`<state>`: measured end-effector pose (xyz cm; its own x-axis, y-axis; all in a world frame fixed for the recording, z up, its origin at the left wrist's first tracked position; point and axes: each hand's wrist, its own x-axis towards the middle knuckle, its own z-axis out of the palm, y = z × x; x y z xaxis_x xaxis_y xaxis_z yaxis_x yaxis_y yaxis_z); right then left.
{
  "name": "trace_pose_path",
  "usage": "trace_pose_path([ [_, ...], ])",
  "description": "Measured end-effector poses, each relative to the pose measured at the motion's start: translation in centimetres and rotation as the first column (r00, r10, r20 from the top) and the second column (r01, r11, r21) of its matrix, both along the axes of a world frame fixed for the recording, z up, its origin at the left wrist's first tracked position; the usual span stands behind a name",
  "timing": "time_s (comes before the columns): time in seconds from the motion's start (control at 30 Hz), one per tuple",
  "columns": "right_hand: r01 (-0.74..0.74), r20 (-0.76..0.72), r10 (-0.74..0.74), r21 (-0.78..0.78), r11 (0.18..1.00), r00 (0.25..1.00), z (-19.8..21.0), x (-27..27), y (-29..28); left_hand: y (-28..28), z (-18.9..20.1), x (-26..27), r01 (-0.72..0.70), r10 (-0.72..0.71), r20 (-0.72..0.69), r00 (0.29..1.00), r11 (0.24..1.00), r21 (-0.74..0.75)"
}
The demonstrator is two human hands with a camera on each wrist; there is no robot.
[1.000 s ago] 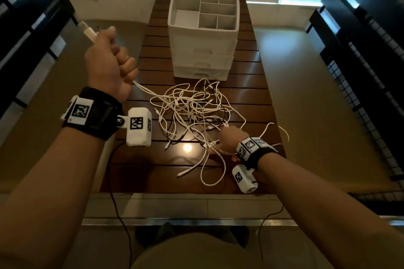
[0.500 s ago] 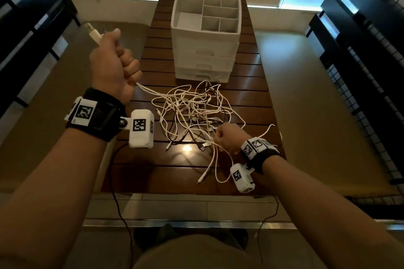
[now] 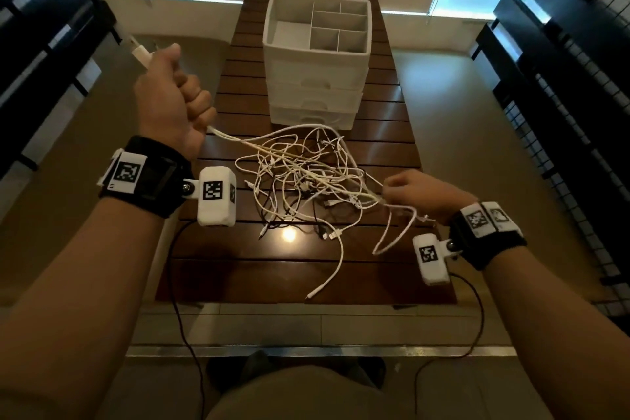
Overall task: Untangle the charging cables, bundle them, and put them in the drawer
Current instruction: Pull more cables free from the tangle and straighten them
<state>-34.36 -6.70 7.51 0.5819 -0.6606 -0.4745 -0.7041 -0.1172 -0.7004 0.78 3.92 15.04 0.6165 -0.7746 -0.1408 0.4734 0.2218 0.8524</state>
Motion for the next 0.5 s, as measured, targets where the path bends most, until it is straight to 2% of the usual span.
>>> trace_pose_path([
  [0.03,-0.016,-0.042,0.015,-0.016,1.000,0.999,0.1,0.1,0.2,-0.1,0.0,-0.2,0.008,-0.008,0.007,1.000,1.000,0.001],
  [0.07,0.005,0.011,-0.005,-0.008,1.000,1.000,0.3,0.4,0.2,-0.3,0.0,-0.4,0.016,-0.016,0.010,1.000,1.000,0.001],
  [0.1,0.066,0.162,-0.071,0.036,0.997,0.984,0.4,0.6,0.1,-0.4,0.0,-0.5,0.024,-0.024,0.010,1.000,1.000,0.000],
  [0.17,0.236,0.450,-0.282,0.157,0.959,0.847,0.5,1.2,-0.4,-0.5,-0.1,-0.6,0.029,-0.029,0.009,1.000,1.000,0.005],
  [0.2,0.303,0.496,-0.335,0.147,0.942,0.801,0.4,1.4,-0.6,-0.5,-0.1,-0.6,0.025,-0.025,0.013,1.000,1.000,0.009],
  [0.27,0.403,0.483,-0.341,-0.027,0.915,0.806,0.3,1.6,-0.4,-0.4,-0.3,-0.5,0.024,-0.025,0.022,0.999,1.000,0.011],
  [0.3,0.462,0.525,-0.363,-0.067,0.885,0.770,0.4,1.5,-0.3,-0.4,-0.3,-0.3,0.029,-0.029,0.017,0.999,1.000,0.007],
  [0.4,0.642,0.754,-0.476,0.096,0.761,0.452,1.5,1.0,-0.6,-0.1,-0.6,0.1,0.020,-0.020,-0.005,1.000,1.000,0.013],
  [0.43,0.685,0.763,-0.484,0.074,0.725,0.429,1.2,0.8,-0.9,0.0,-0.7,0.1,0.014,-0.014,0.003,1.000,1.000,0.023],
  [0.47,0.710,0.718,-0.486,-0.016,0.704,0.498,0.5,0.7,-1.1,-0.1,-0.8,0.0,0.011,-0.011,0.013,1.000,1.000,0.028],
  [0.5,0.704,0.629,-0.492,-0.126,0.699,0.602,-0.5,0.6,-1.4,-0.2,-0.9,0.0,0.011,-0.011,0.015,1.000,1.000,0.029],
])
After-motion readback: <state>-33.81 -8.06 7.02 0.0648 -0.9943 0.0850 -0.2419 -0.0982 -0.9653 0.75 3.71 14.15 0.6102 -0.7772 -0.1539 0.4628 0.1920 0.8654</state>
